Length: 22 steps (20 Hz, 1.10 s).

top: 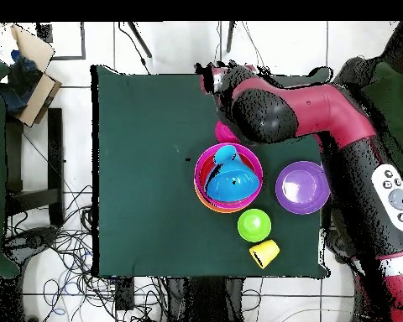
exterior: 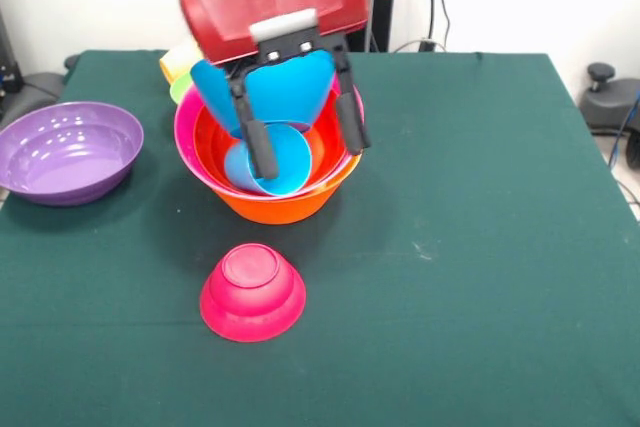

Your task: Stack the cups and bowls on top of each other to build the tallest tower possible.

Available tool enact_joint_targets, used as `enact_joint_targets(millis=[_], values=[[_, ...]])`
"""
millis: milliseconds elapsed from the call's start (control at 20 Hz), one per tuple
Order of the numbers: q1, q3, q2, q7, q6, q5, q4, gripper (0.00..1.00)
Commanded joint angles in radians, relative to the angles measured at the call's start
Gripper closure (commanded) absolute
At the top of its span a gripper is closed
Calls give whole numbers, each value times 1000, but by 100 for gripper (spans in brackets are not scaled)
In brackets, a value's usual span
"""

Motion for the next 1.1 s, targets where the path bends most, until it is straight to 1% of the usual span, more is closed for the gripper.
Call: enact_joint_targets(millis=[50,200,300,350,400,450,550,650,750,900,1100], values=[[-52,2,87,-296,-98,-135,81,0],[-77,7,90,-289,-113,-156,107,0],[-89,10,77,-273,-127,-170,131,0],[-91,0,59,-263,-116,-173,144,0],[-81,-20,37,-252,-86,-170,146,0],[-46,-77,-15,-236,17,-158,140,0],[-28,-106,-66,-242,130,-130,150,0],[-30,-116,-101,-240,174,-109,174,0],[-36,-110,-120,-244,191,-100,191,0],[-43,-100,-123,-244,186,-110,207,0],[-38,-107,-96,-258,195,-136,185,0]])
